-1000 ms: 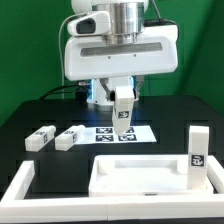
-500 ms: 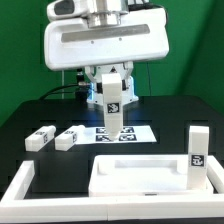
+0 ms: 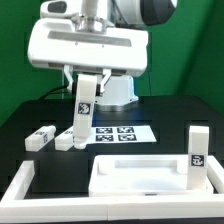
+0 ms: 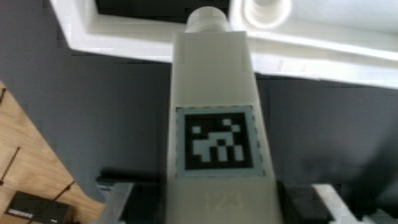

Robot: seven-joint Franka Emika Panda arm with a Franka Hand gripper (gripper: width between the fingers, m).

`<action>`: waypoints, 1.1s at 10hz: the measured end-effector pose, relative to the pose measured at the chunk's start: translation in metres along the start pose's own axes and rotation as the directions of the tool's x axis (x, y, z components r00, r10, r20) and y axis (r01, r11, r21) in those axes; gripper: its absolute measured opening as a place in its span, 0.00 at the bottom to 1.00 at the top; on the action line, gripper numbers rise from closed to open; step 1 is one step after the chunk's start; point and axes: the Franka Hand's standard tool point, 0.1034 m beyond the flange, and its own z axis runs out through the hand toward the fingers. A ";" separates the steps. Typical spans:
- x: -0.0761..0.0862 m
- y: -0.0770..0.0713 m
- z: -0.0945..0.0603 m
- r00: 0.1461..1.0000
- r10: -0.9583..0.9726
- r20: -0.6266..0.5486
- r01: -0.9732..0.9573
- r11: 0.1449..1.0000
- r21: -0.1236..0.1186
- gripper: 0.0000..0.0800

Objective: Assemble desk

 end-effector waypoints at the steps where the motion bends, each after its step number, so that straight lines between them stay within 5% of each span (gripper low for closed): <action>1: 0.000 0.000 0.005 1.000 0.002 0.030 -0.003 1.000 0.021 0.36; 3: 0.015 0.002 0.009 0.995 0.007 0.097 -0.016 0.995 0.094 0.36; 5: 0.030 -0.019 0.005 0.992 0.021 0.127 -0.039 0.989 0.140 0.36; 9: 0.024 -0.011 0.009 0.993 0.020 0.117 -0.035 0.992 0.123 0.36; 10: 0.015 -0.004 0.013 0.996 0.042 0.075 -0.048 0.995 0.089 0.36; 11: 0.016 -0.010 0.015 0.996 0.051 0.079 -0.059 0.993 0.101 0.36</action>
Offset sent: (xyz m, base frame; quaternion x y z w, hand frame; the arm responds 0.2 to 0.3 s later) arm 0.0250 0.0377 0.0092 0.0806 -0.0342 0.0061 0.9961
